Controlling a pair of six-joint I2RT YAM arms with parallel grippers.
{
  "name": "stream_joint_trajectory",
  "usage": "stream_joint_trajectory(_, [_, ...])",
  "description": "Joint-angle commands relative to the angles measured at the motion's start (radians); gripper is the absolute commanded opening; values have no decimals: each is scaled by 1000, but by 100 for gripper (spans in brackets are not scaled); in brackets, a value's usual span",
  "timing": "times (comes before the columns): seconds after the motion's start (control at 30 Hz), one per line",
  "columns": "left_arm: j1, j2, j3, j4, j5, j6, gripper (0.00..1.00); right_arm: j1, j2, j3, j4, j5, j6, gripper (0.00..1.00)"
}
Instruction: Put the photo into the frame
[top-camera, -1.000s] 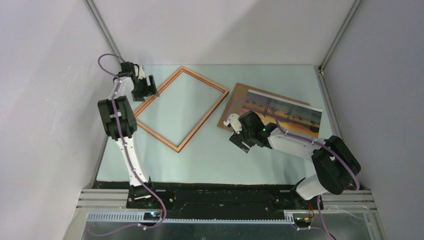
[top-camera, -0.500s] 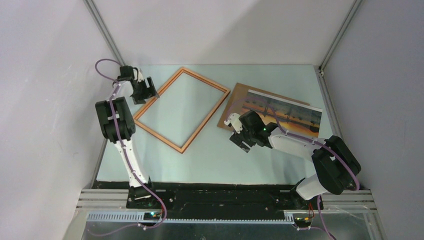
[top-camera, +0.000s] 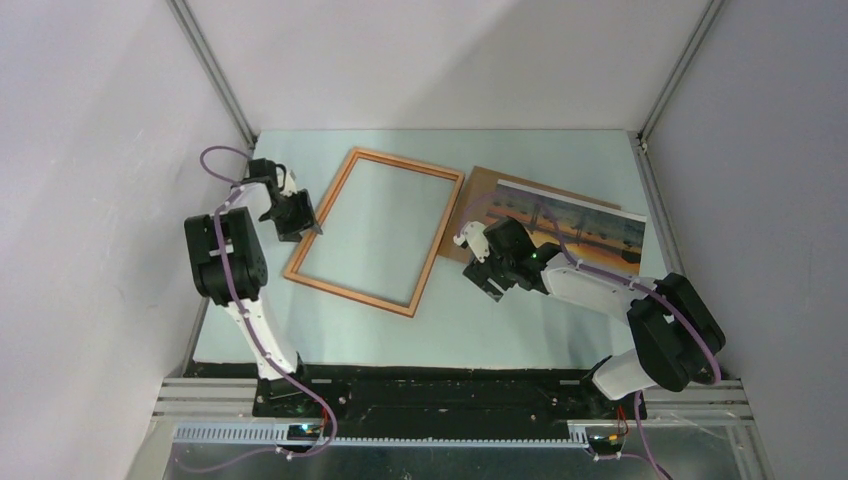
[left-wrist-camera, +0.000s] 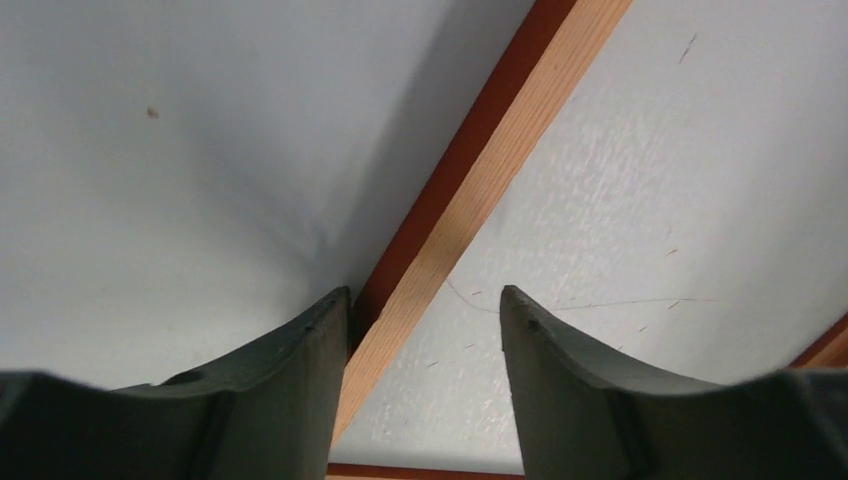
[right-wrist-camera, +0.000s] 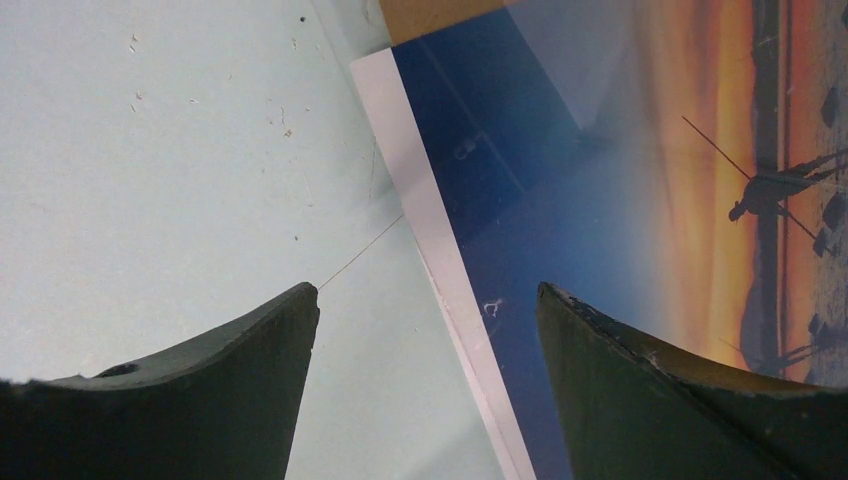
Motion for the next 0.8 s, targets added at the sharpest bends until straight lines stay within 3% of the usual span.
stream_joint_trajectory(0.0, [-39,-4,-55,-77,-88,52,58,-3,-32,32,17,-11,12,83])
stream_joint_trajectory(0.4, [-53,-44,-96,-77,-158,34,27,-12,-54,32,6,-13,13,83])
stream_joint_trajectory(0.77, [27,-111,-154,-76,-114,8,0,-59,-79,32,6,-8,15,83])
